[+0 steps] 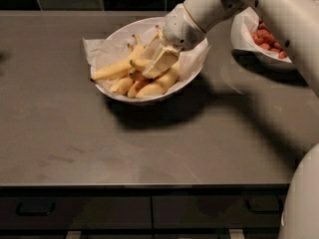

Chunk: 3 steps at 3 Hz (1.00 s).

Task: Pick banana from white bowl

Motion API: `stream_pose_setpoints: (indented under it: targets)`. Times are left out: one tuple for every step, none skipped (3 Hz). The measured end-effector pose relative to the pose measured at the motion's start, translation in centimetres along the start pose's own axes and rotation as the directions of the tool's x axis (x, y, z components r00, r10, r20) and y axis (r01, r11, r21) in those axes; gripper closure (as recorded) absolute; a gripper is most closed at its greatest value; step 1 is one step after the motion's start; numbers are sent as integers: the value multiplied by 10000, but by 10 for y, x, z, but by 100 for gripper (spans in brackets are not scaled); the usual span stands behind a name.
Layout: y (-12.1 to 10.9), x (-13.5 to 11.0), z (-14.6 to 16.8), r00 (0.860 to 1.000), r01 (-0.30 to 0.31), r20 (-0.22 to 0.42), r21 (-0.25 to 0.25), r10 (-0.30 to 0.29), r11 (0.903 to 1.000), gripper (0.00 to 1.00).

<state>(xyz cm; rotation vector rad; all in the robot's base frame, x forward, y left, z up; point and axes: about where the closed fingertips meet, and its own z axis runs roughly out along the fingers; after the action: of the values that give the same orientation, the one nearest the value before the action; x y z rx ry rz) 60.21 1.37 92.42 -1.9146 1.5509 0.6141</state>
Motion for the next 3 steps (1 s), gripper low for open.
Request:
stream_pose_setpoints:
  targets:
    - [4, -26, -30, 9977, 685, -61, 742, -682, 9949, 100]
    - [8, -50, -57, 9906, 1362, -70, 1351, -1365, 9814, 100]
    - [23, -66, -75, 9822, 1616, 716, 1514, -1739, 9752, 100]
